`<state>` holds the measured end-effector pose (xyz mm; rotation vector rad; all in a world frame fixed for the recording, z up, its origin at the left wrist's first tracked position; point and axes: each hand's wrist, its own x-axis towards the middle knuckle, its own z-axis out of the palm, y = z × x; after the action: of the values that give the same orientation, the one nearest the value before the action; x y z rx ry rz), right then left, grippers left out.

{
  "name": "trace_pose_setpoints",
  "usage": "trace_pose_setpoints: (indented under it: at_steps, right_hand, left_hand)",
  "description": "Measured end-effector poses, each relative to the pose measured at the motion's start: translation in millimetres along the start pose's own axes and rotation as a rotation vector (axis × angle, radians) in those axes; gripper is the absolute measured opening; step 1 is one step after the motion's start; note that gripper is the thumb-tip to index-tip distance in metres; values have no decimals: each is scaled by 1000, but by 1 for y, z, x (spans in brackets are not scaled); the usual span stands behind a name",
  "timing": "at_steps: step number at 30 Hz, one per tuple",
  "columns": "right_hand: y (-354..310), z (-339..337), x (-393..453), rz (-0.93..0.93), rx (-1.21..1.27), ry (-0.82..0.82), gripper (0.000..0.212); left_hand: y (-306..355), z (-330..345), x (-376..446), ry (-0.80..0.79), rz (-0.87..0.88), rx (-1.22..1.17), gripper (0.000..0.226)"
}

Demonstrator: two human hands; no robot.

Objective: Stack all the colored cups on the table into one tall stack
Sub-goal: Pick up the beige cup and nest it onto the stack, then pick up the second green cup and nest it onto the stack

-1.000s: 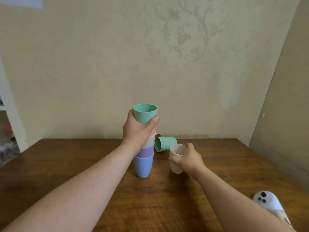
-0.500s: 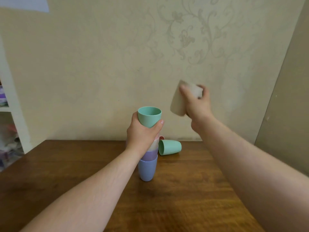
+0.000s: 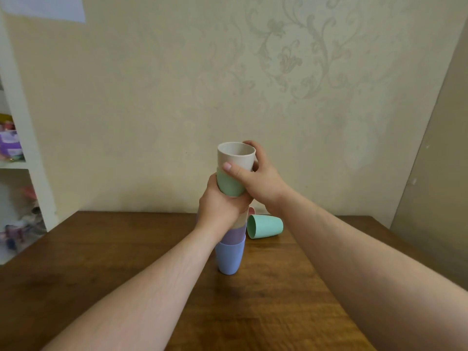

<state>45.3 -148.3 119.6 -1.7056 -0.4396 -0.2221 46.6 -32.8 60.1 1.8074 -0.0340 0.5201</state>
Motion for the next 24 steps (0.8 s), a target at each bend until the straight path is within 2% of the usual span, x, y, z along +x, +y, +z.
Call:
trace_pose_setpoints:
  at_steps: [2,4,7,9,11,12,13,16,18,20,21,24]
  right_hand:
    - [4,0,1,-15,17,0,64]
    - [5,-2,2,-17,-1,-6,68]
    - [11,-12,-2,14,-29,-32,64]
    - [26,-23,-3,66,-15,49,68]
    - [48,-35,-5,165,-65,177,58]
    - [63,-40,-6,210,-161,212,54]
    - [79,-45,-8,250,-313,202,58]
    - [124,-53,-14,327,-835,-27,85]
    - [144,-53,-17,348,-1050,-194,95]
    - [159,-52,-20,380,-1169,-324,104]
    - [165,-52,-20,387,-1193,-337,106]
    - [176,-51,-18,276,-1263,-224,95]
  left_hand:
    - [-9,2,0,-1,-4,-12,58]
    - [-27,7,-3,1,-32,8,64]
    - [-70,7,-20,-118,-92,-29,61]
    - [-92,4,-30,-167,-113,-126,62]
    - [-99,3,-29,-166,-112,-154,64]
    - [-100,5,-27,-174,-103,-153,66]
    - [-100,7,-25,-176,-93,-158,68]
    - [-105,13,-20,-153,-82,-187,79]
    - [-107,15,-19,-150,-68,-183,78]
    - [-107,17,-19,-155,-60,-166,74]
    - [-108,18,-20,-154,-56,-162,73]
    - [-111,17,-20,-149,-58,-179,76]
